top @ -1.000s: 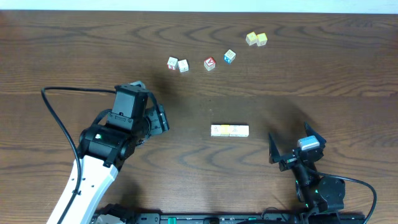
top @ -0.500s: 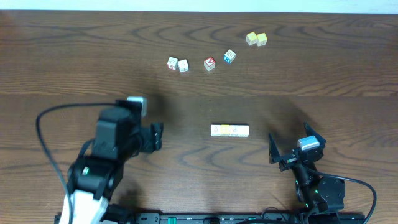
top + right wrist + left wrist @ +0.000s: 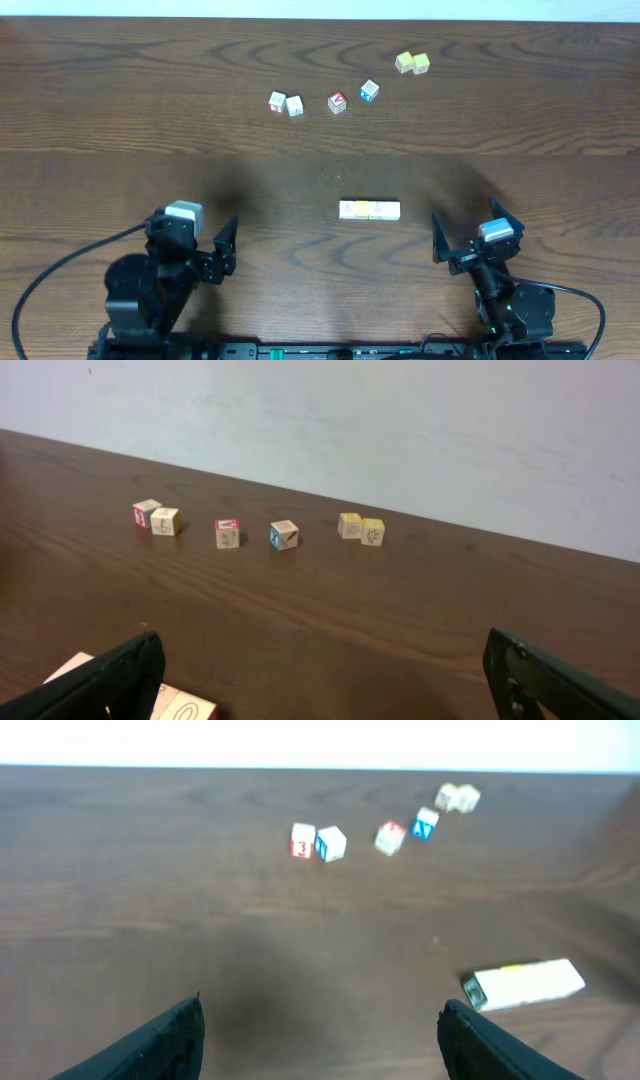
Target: Lift 4 blocks
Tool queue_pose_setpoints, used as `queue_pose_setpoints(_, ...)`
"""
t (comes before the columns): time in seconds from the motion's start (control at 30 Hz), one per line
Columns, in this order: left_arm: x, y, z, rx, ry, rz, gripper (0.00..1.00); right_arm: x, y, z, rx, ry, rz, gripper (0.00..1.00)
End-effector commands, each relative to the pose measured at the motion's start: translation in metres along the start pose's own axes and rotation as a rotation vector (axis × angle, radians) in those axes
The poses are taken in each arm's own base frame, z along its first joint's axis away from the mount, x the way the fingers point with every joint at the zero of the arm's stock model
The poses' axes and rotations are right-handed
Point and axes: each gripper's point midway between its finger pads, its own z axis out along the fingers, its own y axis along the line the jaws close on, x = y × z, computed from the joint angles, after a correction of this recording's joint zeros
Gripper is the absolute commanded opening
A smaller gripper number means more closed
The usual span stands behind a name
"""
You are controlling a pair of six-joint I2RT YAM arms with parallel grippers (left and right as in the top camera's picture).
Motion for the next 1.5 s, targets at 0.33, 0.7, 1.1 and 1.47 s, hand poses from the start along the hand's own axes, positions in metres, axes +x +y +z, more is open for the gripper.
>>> queue_pose_setpoints(0.33,0.005,0.017,0.014,-0.032,-0.301,0.04,0.75,0.001,0.001,0.0,-0.001,0.001,-0.011,0.99)
queue_pose_setpoints(0.7,0.018,0.055,0.024,-0.176,-0.381,-0.194,0.75,0.001,0.001,0.0,-0.001,0.001,-0.011,0.99)
queue_pose_setpoints(1.1,0.046,0.063,0.035,-0.204,-0.3,-0.23,0.75,0.001,0.001,0.0,-0.001,0.001,-0.011,0.99)
queue_pose_setpoints(1.47,0.045,0.054,0.037,-0.187,-0.278,-0.038,0.75,0.001,0.001,0.0,-0.001,0.001,-0.011,0.99)
